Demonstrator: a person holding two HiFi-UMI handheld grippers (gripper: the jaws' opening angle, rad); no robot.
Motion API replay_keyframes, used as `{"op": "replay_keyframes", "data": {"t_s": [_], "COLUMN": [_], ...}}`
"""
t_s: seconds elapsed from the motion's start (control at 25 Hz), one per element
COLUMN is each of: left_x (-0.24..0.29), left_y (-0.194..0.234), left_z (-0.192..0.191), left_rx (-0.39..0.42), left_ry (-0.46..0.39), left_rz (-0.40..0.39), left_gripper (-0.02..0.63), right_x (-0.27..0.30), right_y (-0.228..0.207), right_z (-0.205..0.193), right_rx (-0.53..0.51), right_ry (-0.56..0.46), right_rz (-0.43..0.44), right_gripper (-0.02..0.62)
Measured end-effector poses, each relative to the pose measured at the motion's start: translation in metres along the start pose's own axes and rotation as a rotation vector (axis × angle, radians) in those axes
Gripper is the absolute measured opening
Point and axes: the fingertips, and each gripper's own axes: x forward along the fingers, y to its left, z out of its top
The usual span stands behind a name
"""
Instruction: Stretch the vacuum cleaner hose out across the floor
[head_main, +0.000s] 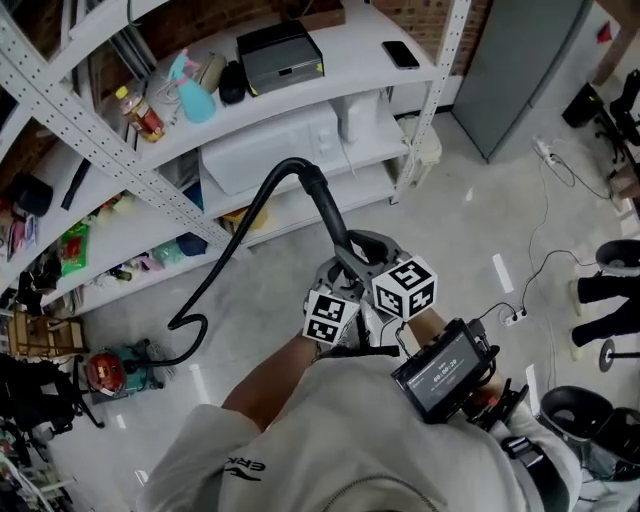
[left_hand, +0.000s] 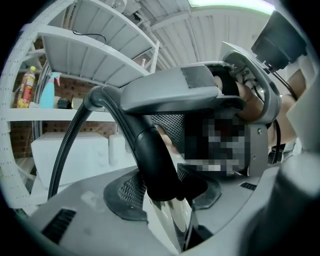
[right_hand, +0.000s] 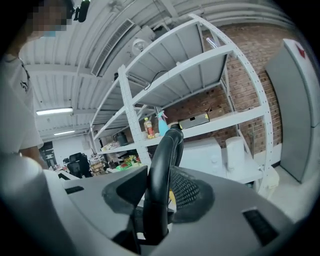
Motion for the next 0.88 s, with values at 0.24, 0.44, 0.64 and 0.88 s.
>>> {"op": "replay_keyframes", "data": {"t_s": [0.24,0.44,0.64,0.88], "left_x": [0.033,0.057,0.08,0.124], "left_y": [0.0,-0.005,-0.019,-0.048], "left_z": [0.021,0.031,0.039,0.049], "left_rx": [0.034,0.045,0.03,0.024], "left_ry": [-0.005,-0.004,0.0,0.007], "left_rz": [-0.073,-0.086,-0.07,0.009], "left_gripper": [0.172,0.172,0.172,0.172], "right_x": [-0.002,-0.009,-0.025,-0.059], "right_y": [-0.036,-0.061,-0.085,-0.125], "right_z": [0.015,0.023,0.028,0.029], "right_rx": [-0.01,-0.014,-0.012,-0.025], "right_ry": [-0.009,-0.003,0.004,0.02], "right_rz": [-0.075,-0.09,-0.072,0.0], "right_gripper": [0.144,0.144,0.143,0.141]}}
